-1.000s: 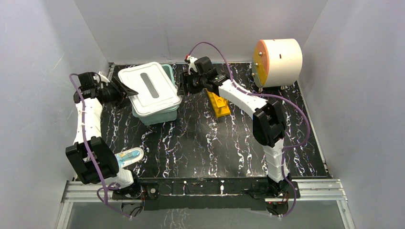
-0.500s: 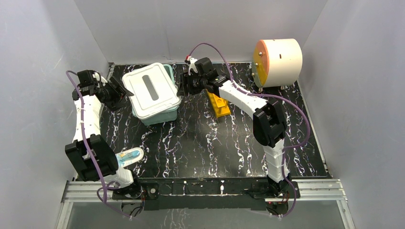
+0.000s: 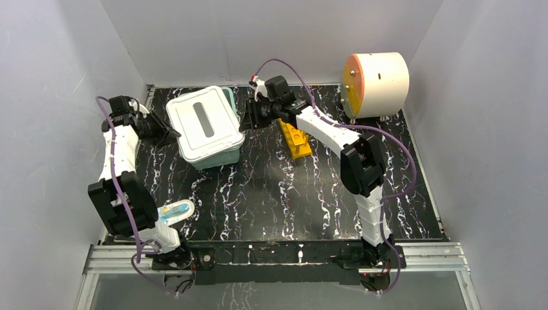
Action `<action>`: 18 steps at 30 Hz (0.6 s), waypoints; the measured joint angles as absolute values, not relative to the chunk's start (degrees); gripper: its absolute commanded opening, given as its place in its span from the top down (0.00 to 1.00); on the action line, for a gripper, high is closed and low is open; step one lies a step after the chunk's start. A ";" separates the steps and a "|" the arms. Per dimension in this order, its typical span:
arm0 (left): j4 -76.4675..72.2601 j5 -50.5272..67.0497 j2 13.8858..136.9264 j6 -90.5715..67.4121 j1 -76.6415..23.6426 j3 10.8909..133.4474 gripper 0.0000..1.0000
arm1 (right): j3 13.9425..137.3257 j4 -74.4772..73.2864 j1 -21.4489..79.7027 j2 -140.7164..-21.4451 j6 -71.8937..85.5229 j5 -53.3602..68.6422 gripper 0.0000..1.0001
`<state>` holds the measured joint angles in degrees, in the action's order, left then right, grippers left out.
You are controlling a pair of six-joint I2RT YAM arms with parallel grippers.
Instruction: Organize the chemistry lab equipment
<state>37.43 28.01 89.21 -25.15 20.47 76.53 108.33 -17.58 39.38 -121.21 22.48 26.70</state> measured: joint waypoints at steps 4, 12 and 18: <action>36.91 30.00 90.45 -24.91 20.47 76.95 0.72 | 108.07 -17.76 39.16 -121.47 22.96 28.12 0.52; 35.99 34.06 94.45 -24.88 20.62 79.88 0.75 | 106.85 -16.53 38.92 -121.47 23.73 29.93 0.61; 36.01 34.54 96.68 -24.86 20.62 82.32 0.80 | 106.67 -16.23 38.85 -121.45 24.29 31.27 0.63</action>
<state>36.01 34.54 96.68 -24.86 20.62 82.32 106.67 -16.23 38.85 -121.45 24.29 31.27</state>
